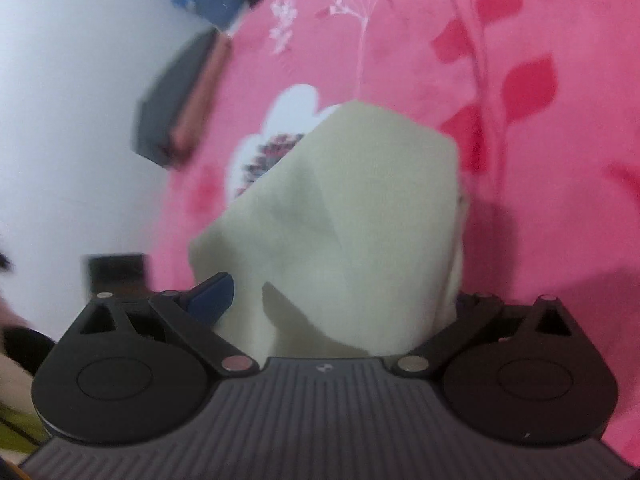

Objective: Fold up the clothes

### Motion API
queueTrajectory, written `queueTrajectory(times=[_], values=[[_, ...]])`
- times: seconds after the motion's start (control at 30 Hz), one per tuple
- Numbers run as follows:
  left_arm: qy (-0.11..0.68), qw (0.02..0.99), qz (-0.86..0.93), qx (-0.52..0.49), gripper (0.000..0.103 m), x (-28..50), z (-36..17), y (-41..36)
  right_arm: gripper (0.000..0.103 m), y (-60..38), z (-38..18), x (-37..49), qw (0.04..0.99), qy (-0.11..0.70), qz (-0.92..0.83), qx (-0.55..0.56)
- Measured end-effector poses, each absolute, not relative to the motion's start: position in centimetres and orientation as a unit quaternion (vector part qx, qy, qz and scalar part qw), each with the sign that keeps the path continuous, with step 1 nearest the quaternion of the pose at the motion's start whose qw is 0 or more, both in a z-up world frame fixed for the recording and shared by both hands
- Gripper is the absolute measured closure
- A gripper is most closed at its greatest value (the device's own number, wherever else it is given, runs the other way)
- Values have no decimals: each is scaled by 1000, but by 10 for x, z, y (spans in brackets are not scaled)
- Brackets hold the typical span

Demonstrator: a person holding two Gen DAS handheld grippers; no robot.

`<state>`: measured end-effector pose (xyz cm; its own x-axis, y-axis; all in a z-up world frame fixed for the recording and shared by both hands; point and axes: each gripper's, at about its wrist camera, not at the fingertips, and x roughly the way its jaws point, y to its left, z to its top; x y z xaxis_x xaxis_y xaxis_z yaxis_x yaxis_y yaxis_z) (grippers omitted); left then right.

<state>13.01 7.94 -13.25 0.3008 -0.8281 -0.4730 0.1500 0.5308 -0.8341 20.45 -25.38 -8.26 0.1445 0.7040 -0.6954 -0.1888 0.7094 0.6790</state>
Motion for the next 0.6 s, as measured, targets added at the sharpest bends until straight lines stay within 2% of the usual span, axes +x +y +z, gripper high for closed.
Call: queueTrajectory(times=[0.07, 0.17, 0.23, 0.3, 0.37, 0.4, 0.43, 0.47, 0.6], values=[[473, 748, -329, -330, 47, 129, -124, 85, 4, -264, -69, 202, 747, 564, 295, 193], [420, 801, -321, -282, 37, 134, -100, 91, 4, -280, -44, 202, 786, 527, 279, 167], [392, 817, -334, -258, 35, 146, -88, 89, 4, -285, -40, 206, 796, 510, 279, 167], [384, 813, -365, -242, 35, 163, -84, 81, 10, -287, -42, 211, 798, 503, 286, 170], [398, 788, -406, -238, 36, 177, -93, 69, 36, -283, -49, 216, 795, 507, 291, 162], [409, 773, -422, -239, 38, 183, -100, 65, 44, -279, -53, 218, 794, 511, 290, 156], [423, 759, -431, -245, 41, 187, -108, 62, 57, -276, -58, 221, 794, 514, 288, 150], [435, 747, -436, -251, 46, 190, -115, 61, 64, -276, -59, 221, 793, 514, 290, 151], [445, 712, -455, -299, 65, 189, -122, 83, 72, -265, -50, 214, 803, 495, 305, 130]])
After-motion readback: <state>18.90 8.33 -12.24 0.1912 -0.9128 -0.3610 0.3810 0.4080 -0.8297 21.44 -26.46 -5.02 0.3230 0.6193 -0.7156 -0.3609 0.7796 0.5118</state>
